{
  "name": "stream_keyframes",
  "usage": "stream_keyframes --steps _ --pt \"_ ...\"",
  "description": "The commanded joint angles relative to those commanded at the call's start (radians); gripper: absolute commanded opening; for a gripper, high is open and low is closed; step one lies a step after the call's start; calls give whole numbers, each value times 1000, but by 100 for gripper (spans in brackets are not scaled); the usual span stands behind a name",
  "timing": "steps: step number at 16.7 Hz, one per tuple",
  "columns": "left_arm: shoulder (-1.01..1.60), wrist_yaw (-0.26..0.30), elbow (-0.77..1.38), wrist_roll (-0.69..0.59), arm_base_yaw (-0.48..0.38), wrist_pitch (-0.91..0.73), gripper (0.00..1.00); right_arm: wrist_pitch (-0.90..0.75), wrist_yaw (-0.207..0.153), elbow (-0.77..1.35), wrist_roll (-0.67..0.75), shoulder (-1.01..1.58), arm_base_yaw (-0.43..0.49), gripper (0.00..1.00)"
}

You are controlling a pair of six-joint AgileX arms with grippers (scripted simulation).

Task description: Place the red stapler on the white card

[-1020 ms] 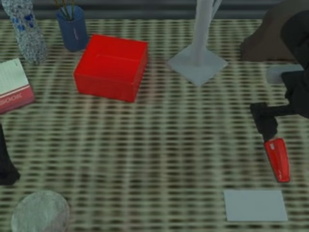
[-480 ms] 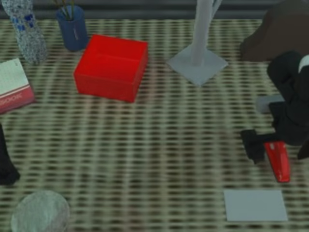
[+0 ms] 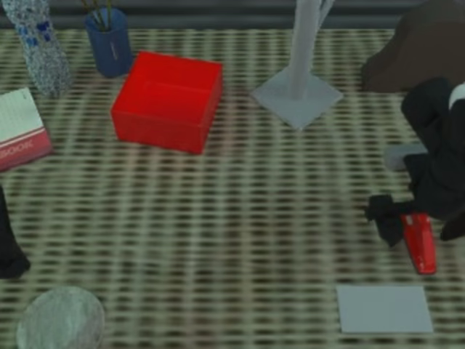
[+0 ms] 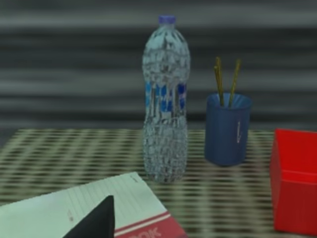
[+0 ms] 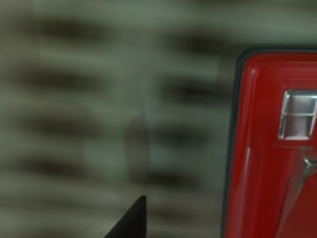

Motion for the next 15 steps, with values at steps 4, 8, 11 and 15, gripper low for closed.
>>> stream_keyframes --steps 4,8,11,15 --pt "0 0 0 0 0 0 100 0 0 0 0 0 0 32" --pt "0 0 0 0 0 0 100 0 0 0 0 0 0 2" --pt "0 0 0 0 0 0 100 0 0 0 0 0 0 0" --pt "0 0 0 0 0 0 100 0 0 0 0 0 0 0"
